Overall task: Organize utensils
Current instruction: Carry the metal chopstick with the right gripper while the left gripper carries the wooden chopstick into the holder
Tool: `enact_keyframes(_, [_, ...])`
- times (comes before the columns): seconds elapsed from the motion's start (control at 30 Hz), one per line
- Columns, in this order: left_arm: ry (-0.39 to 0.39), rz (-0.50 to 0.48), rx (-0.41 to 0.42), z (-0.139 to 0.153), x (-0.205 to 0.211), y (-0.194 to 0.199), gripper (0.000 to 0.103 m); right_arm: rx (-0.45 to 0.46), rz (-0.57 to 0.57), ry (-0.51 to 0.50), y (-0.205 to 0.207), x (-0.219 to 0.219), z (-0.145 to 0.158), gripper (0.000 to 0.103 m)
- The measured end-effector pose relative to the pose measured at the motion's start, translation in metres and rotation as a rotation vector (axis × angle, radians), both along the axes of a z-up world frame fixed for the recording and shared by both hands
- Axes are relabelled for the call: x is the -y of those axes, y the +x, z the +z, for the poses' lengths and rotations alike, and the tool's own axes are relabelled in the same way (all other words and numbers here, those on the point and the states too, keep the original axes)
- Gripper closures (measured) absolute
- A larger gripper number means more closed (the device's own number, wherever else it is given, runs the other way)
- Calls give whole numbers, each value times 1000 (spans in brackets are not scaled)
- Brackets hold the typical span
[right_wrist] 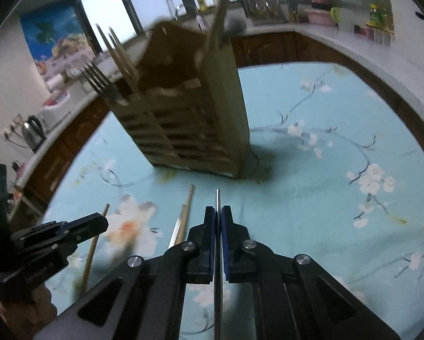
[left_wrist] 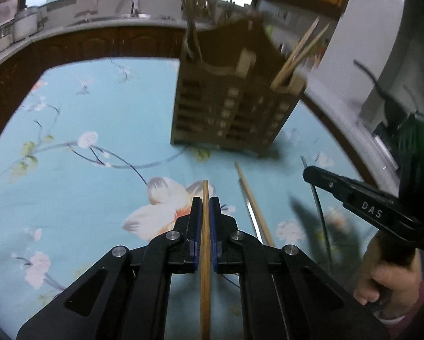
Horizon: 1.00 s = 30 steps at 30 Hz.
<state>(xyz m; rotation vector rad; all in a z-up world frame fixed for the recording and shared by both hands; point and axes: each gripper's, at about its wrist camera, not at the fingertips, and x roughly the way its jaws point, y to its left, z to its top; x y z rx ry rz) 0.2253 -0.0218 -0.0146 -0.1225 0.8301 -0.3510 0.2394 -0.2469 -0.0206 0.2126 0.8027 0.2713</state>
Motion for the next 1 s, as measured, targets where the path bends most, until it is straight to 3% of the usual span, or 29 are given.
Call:
enact_keyframes(0.43, [-92, 15, 165, 78, -29, -48, 99, 225, -14, 65, -55, 12, 92, 99])
enact_keyframes(1.0, [-117, 46, 276, 119, -45, -66, 99, 334, -27, 97, -67, 18, 128, 99])
